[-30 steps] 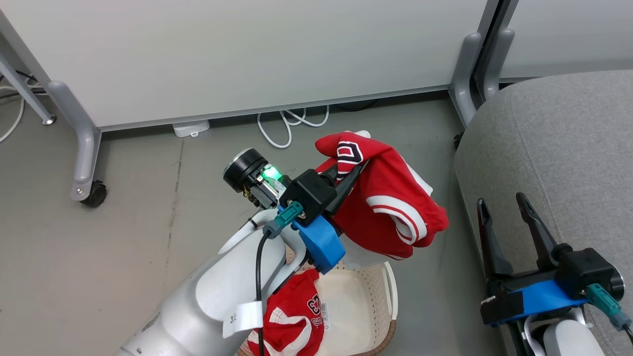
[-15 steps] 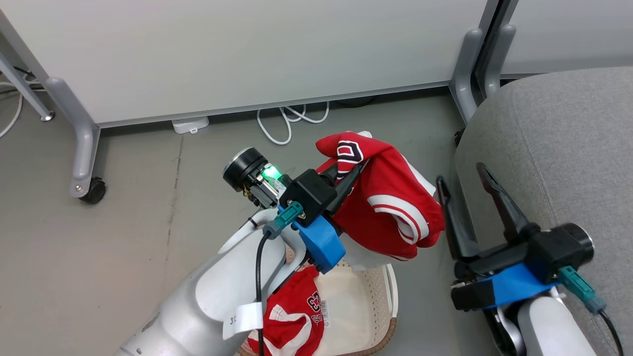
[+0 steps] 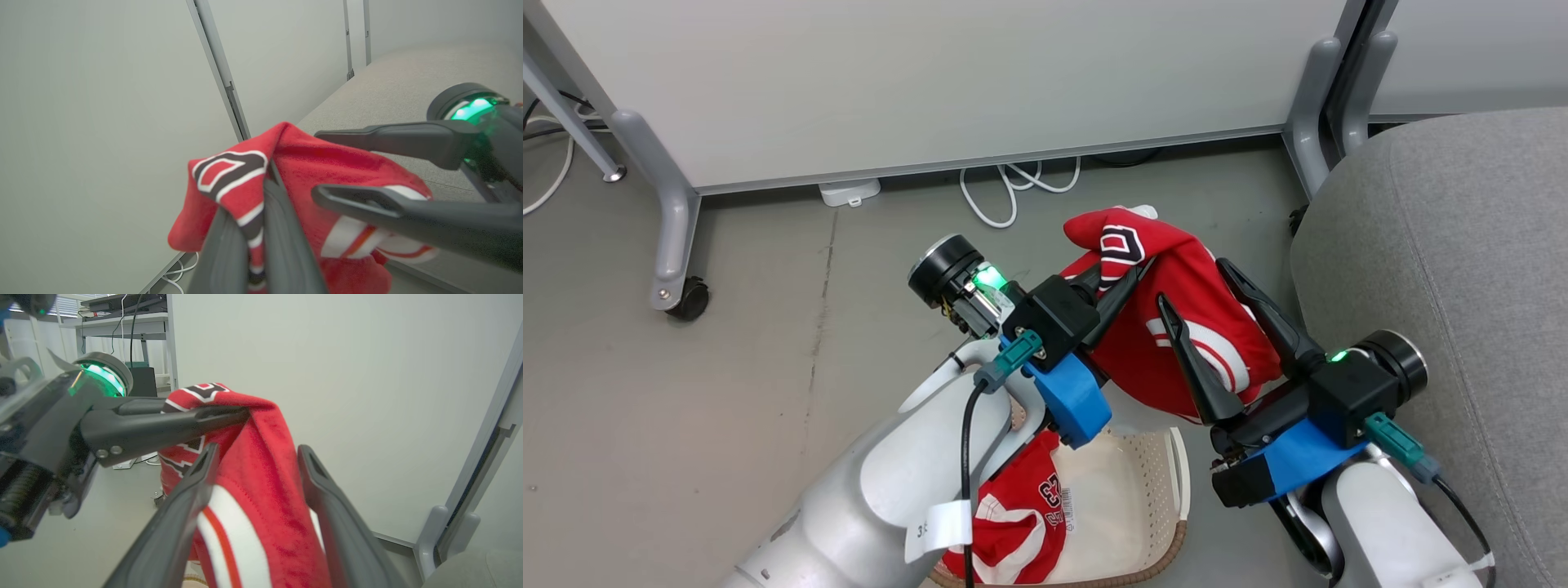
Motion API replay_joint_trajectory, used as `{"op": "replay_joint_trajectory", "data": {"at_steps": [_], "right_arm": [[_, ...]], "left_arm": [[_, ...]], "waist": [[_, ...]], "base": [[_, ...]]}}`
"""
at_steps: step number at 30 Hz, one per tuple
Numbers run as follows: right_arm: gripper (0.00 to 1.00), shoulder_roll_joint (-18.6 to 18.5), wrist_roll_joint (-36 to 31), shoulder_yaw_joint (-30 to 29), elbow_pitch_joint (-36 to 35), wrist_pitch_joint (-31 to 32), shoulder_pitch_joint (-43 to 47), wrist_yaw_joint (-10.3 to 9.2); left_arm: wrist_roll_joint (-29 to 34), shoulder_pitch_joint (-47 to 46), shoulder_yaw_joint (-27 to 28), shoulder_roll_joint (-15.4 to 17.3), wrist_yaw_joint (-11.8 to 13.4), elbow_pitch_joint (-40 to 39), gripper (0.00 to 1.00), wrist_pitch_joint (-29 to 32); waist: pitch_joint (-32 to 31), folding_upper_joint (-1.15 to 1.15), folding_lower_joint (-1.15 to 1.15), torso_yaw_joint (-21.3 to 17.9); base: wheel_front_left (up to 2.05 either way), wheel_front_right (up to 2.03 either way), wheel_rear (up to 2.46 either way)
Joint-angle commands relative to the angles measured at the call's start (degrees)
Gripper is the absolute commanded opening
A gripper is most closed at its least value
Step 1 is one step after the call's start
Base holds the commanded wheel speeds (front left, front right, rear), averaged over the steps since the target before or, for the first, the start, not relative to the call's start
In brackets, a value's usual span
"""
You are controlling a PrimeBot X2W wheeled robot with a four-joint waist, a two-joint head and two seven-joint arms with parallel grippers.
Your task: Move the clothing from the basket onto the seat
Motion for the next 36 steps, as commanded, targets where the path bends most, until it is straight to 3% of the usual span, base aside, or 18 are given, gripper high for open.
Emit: {"op": "replay_joint_trajectory", "data": {"at_steps": [1, 15, 16, 17, 18, 36], "right_arm": [[1.0, -0.5, 0.2, 0.2, 1.2, -0.2, -0.7, 0.03], [1.0, 0.7, 0.0, 2.2, 11.5, -0.2, -4.8, 0.03], [0.49, 0.8, 0.1, 2.3, 11.9, -0.2, -5.0, 0.03], [0.16, 0.9, 0.4, 2.5, 12.4, -0.2, -5.2, 0.03], [0.0, 1.0, 0.6, 2.7, 12.7, -0.2, -5.5, 0.03], [0.0, 1.4, 1.5, 2.7, 12.8, -0.2, -5.7, 0.03]], "left_arm": [[0.2, -0.6, -0.2, 0.0, -0.1, -0.3, 0.0, -0.3], [0.7, -1.0, -0.6, -0.5, -0.1, -1.3, 0.0, -0.3], [0.7, -1.0, -0.6, -0.5, -0.1, -1.3, 0.0, -0.3], [0.7, -1.1, -0.6, -0.5, -0.1, -1.3, 0.0, -0.3], [0.7, -1.1, -0.6, -0.5, -0.1, -1.3, 0.0, -0.3], [0.3, -0.8, -0.9, -0.3, -0.1, -1.0, 0.0, -0.3]], "waist": [[0.0, 0.0, 0.0, 0.1], [0.6, 0.0, 0.0, 0.4], [0.6, 0.0, 0.0, 0.4], [0.6, 0.0, 0.0, 0.5], [0.6, 0.0, 0.0, 0.5], [0.5, 0.0, 0.0, 0.5]], "base": [[0.0, 0.0, 0.0], [0.0, 0.0, 0.0], [0.0, 0.0, 0.0], [0.0, 0.0, 0.0], [0.0, 0.0, 0.0], [0.0, 0.0, 0.0]]}}
